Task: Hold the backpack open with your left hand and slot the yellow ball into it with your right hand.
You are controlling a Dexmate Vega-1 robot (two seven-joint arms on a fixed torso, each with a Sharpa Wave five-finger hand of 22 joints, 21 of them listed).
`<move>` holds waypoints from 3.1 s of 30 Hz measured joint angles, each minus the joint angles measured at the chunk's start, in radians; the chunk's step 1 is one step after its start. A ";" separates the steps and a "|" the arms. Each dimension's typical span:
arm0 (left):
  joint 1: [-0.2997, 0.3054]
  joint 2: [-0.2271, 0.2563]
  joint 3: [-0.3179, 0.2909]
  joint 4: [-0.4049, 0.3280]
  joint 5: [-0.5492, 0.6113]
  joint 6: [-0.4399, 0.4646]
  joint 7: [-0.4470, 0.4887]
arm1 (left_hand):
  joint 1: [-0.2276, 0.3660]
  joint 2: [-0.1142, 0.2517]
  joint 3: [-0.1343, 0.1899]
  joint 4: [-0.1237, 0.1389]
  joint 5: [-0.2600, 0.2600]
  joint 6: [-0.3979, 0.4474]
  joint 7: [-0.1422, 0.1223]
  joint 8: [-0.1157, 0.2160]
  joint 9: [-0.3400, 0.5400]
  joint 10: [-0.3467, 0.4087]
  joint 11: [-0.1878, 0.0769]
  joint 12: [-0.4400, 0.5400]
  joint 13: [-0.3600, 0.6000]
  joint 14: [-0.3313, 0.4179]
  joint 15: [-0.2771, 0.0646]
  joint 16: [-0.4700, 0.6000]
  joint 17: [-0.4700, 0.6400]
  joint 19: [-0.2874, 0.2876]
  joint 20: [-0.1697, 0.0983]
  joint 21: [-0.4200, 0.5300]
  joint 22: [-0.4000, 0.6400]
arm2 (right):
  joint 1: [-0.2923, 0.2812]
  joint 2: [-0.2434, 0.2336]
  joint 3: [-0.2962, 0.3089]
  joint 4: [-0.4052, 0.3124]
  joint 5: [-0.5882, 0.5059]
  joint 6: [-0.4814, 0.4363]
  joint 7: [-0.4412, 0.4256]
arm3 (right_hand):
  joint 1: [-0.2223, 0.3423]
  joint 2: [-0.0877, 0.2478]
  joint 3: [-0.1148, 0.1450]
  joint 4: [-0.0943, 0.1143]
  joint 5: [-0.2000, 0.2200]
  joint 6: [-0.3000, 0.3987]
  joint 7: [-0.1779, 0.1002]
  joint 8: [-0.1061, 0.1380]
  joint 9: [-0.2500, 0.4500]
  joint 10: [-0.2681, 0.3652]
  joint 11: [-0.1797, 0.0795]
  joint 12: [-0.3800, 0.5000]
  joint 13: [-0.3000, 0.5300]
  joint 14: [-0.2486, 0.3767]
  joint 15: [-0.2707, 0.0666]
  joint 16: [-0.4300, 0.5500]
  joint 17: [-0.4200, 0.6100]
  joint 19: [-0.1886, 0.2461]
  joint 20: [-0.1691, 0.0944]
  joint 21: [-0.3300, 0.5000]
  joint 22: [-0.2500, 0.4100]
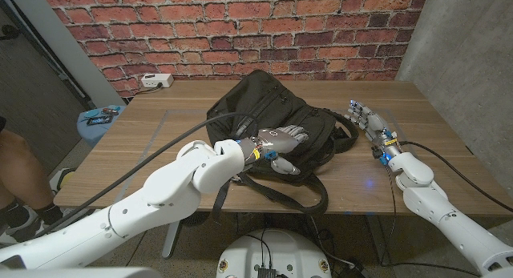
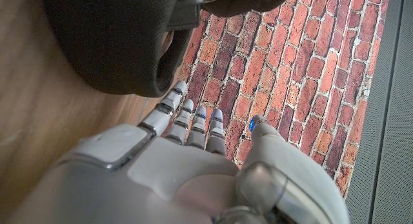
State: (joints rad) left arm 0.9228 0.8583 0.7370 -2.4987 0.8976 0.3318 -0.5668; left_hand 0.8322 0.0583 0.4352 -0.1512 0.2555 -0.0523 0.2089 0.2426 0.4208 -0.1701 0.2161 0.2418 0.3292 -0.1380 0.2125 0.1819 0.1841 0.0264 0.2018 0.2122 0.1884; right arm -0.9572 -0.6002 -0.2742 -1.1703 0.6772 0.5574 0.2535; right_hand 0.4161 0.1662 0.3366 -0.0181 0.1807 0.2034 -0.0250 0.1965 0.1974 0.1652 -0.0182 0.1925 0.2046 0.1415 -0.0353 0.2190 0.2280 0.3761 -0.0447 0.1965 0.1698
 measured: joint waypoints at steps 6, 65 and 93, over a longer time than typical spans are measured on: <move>0.010 -0.004 -0.003 0.013 0.037 -0.015 -0.007 | 0.000 0.000 -0.010 0.001 0.000 0.000 0.000 0.000 0.004 0.000 0.000 0.000 0.004 0.000 0.000 0.000 0.000 0.000 0.000 0.001 0.000 | 0.008 0.008 0.000 0.018 0.005 0.006 0.010 | 0.000 0.000 0.000 0.000 0.000 0.000 0.000 0.000 0.000 0.000 0.000 0.000 0.000 0.000 0.000 0.000 0.000 0.000 0.000 0.000 0.000; 0.128 -0.081 -0.008 0.167 0.357 -0.162 0.262 | 0.080 0.025 -0.033 -0.011 0.057 0.028 0.002 0.080 0.188 0.027 -0.027 0.089 0.132 0.092 -0.005 0.016 0.009 0.033 -0.021 0.036 0.014 | 0.116 0.091 -0.010 0.258 0.069 0.070 0.188 | 0.000 0.000 0.000 -0.005 0.000 -0.004 0.004 0.000 0.000 0.000 0.000 0.000 -0.005 0.000 0.000 0.000 0.000 0.000 0.000 0.000 0.000; 0.129 -0.101 0.034 0.258 0.397 -0.173 0.494 | 0.202 0.025 -0.060 -0.014 0.078 0.444 -0.056 0.399 0.319 0.442 -0.154 0.327 0.231 0.487 -0.145 0.148 0.083 0.284 -0.065 0.175 0.039 | 0.132 0.103 -0.004 0.320 0.086 0.086 0.242 | 0.000 0.000 -0.003 -0.008 0.000 -0.004 0.004 0.000 0.000 0.000 0.000 0.000 -0.005 -0.002 -0.002 0.000 0.000 0.000 0.000 0.000 0.000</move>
State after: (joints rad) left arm 1.0514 0.7577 0.7711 -2.2412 1.2944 0.1584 -0.0732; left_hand 1.0339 0.0832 0.3747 -0.1654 0.3338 0.3918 0.1528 0.6414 0.7393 0.2718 0.0618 0.5687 0.5598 0.3495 0.0673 0.3303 0.2671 0.3108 0.1370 0.3874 0.2269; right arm -0.8248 -0.4970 -0.2777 -0.8502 0.7633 0.6433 0.4958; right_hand 0.4161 0.1662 0.3339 -0.0262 0.1807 0.1997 -0.0213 0.1965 0.1974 0.1653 -0.0182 0.1925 0.1994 0.1396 -0.0372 0.2190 0.2280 0.3761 -0.0449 0.1965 0.1702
